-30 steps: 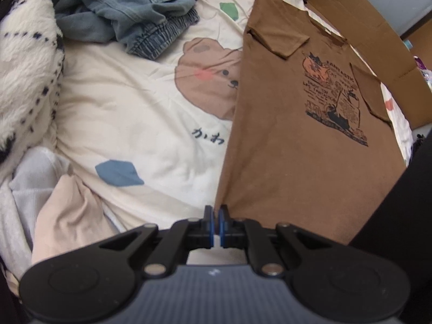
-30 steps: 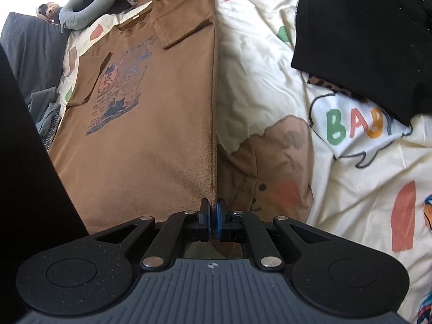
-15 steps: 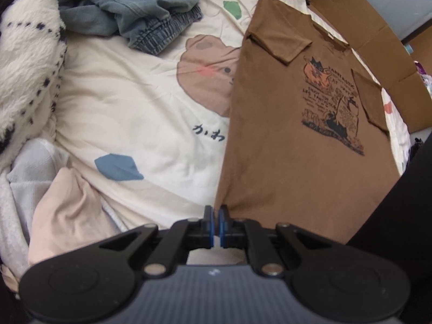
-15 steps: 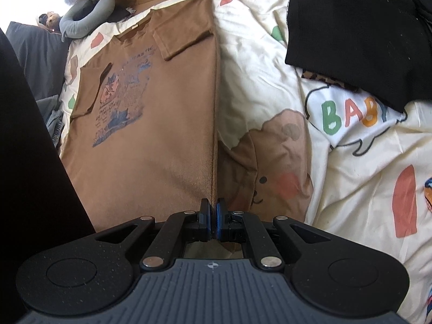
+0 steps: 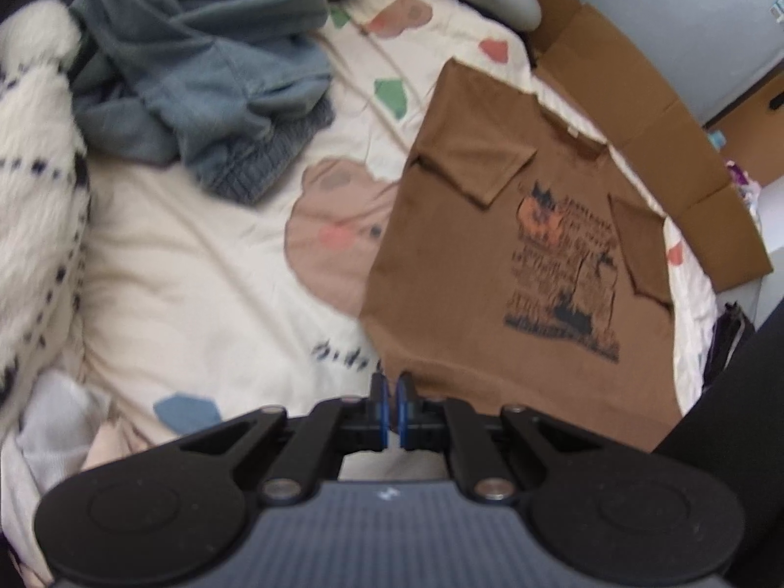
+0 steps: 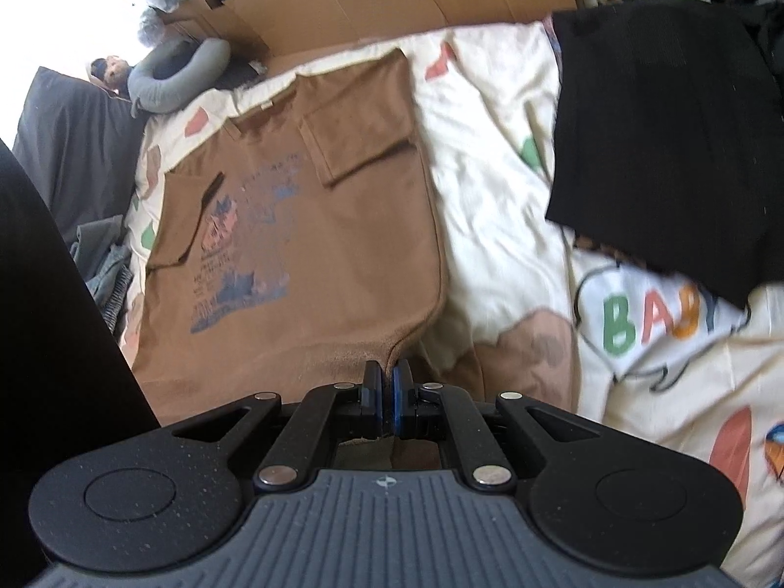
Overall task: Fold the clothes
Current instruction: 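Lift the hem with both tools and fold it over toward the collar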
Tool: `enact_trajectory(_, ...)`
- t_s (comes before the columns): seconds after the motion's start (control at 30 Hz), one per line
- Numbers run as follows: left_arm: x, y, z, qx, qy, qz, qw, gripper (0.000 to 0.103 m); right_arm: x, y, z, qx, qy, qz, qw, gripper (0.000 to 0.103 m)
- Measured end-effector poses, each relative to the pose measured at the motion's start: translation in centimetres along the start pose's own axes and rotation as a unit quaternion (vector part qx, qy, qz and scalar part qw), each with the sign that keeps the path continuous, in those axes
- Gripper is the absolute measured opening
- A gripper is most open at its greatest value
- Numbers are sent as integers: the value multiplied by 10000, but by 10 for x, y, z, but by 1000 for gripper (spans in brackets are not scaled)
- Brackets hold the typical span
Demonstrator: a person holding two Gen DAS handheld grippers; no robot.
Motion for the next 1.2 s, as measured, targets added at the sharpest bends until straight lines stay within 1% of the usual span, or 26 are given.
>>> enact_trajectory(0.27,-14,-37,3,-306,141,-166,9993,3,10,-35,3,-299,-32,143,9994,2)
enact_trajectory(0.5,-21,-63,1,-479,158,-349,9981,3,18,-66,-5,-355,-50,379,9986,2)
enact_trajectory(0.73,-29,-91,-7,-645,135,-474,9967,3,21,-101,-15,-530,-61,511,9973,2)
enact_trajectory(0.87,-32,-110,-13,-764,97,-458,9960,3,25,-128,-25,-638,-19,657,9958,2)
enact_trajectory(1.2,-57,-150,-45,-967,36,-533,9939,3,18,-178,-64,-649,179,831,9943,2)
Point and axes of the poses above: each gripper's, at about its wrist camera, not at the fingertips, and z roughly against the way its jaws point, x to its left, y to its underside, the point moved 9 cm from there along -z, roughly the way its jaws point, and after that the axes turned 6 degrees about -y, right-handed, at the moved point
